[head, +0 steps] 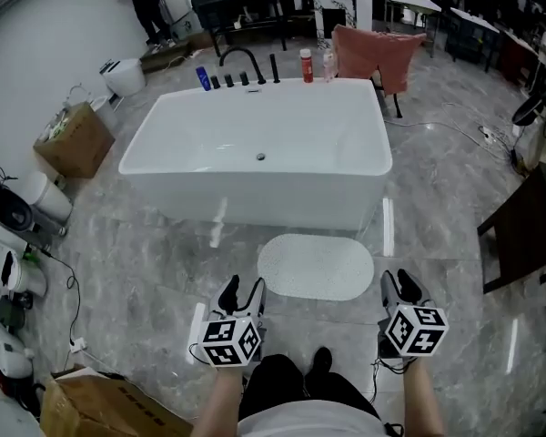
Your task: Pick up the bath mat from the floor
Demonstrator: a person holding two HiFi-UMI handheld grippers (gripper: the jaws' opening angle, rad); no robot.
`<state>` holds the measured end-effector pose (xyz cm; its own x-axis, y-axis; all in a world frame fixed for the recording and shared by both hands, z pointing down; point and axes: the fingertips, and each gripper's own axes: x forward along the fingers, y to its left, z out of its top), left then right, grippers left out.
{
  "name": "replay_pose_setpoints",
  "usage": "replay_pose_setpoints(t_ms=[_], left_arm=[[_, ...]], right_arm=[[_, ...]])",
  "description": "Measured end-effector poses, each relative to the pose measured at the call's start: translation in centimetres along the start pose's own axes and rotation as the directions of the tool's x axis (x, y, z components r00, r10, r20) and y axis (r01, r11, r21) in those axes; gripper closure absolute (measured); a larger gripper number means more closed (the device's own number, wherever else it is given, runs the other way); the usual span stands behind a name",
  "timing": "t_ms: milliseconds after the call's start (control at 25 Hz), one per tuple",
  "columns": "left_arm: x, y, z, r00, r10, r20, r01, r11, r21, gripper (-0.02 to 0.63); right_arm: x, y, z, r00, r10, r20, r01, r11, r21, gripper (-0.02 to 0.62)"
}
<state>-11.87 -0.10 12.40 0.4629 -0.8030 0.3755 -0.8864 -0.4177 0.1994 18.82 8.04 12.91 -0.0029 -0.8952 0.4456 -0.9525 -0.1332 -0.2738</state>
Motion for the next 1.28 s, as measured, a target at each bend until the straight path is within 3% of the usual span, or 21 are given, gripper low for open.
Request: replay_pose_setpoints(t_ms=[360, 800, 960, 1280], left_arm=[[1.6, 1.4, -2.2, 0.996, 0.065, -0.059, -0.065, 0.998, -0.009, 0.364], [7.4, 8.4, -7.9, 0.983, 0.141, -0.116, -0.153, 0.983, -0.104, 0.353], [10.5, 11.7, -11.8, 0.976, 0.168, -0.14, -0.189, 0.97, -0.153, 0.353], [17.6, 18.3, -22.4, 0.965, 0.212, -0.157, -0.239, 0.955, -0.177, 0.351]], right_arm=[[4.8, 1.4, -2.3, 0.992, 0.094, -0.081, -0.095, 0.995, -0.002, 0.463], [14.2, 5.1, -7.6, 0.971, 0.138, -0.197, -0.154, 0.986, -0.07, 0.463], [19.2, 5.3, -11.1, 0.961, 0.15, -0.234, -0.175, 0.98, -0.092, 0.463], [30.3, 5.4, -20.8, 0.946, 0.188, -0.265, -0.225, 0.967, -0.116, 0.463]])
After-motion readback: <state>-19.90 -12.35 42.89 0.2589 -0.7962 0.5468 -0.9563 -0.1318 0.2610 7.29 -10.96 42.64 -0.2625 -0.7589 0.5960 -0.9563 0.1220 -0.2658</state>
